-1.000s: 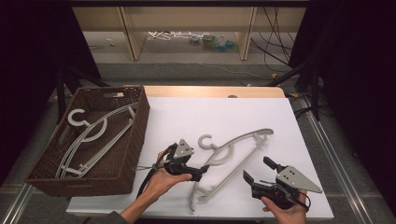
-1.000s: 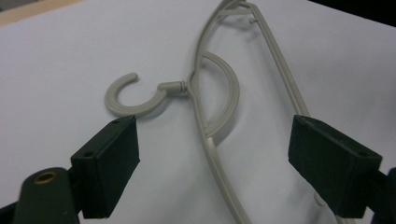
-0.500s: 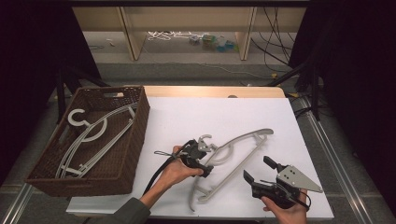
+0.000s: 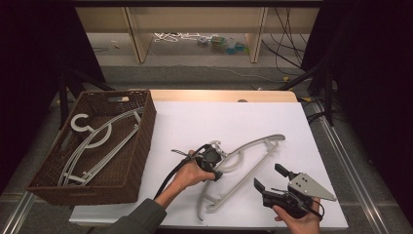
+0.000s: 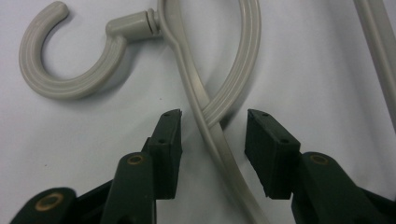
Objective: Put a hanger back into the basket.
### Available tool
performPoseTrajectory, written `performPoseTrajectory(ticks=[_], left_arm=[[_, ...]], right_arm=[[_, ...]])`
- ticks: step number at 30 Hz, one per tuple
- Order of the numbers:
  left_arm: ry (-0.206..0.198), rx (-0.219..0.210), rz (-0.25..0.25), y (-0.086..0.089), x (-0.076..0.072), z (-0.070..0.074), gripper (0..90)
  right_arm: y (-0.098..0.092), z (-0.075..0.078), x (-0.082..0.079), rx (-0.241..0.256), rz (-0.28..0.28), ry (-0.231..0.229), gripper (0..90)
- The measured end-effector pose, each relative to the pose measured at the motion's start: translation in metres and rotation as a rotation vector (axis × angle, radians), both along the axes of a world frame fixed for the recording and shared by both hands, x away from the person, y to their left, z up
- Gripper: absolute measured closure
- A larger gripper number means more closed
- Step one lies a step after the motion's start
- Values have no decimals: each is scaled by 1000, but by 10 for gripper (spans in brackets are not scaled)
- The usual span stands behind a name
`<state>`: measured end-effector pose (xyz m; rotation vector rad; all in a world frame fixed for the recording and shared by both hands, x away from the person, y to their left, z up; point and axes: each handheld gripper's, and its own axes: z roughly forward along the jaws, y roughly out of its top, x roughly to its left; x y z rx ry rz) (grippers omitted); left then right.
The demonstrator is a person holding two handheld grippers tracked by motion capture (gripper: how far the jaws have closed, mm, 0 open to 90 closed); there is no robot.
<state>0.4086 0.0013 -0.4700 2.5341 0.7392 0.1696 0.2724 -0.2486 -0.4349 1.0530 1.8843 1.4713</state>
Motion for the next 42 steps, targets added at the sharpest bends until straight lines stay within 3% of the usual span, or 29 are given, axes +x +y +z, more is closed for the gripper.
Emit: performPoseTrajectory(ticks=[7,8,17,22,25,28,32,33,34,40,41,42], left_arm=[[15,9,-13,-1,4,1,703],[25,-9,0,0,6,1,710],[55,-22,28,3,10,1,743],[55,-66,70,4,11,0,774],[25,-73,82,6,13,-1,785],[2,-80,82,9,14,3,793],[-30,-91,85,12,15,10,804],[-59,-120,109,15,14,15,805],[-62,-135,110,18,14,18,806],[-89,-177,128,30,15,31,814],[-119,-184,138,34,15,37,815],[-119,-184,138,34,15,37,815]], right_arm=[[0,0,0,3,-3,-1,162],[-1,0,0,-1,-3,-7,162],[-1,0,0,-13,-14,-4,164],[0,0,0,-3,-3,0,164],[-2,0,0,-18,-13,16,164],[-2,0,0,4,-4,3,164],[-3,0,0,-19,-13,14,164],[-2,0,1,13,-9,-5,164],[-2,0,1,11,-9,-4,164],[-3,1,-1,-7,-18,-2,164],[-2,0,0,5,-8,1,164],[-2,0,0,6,-9,2,164]])
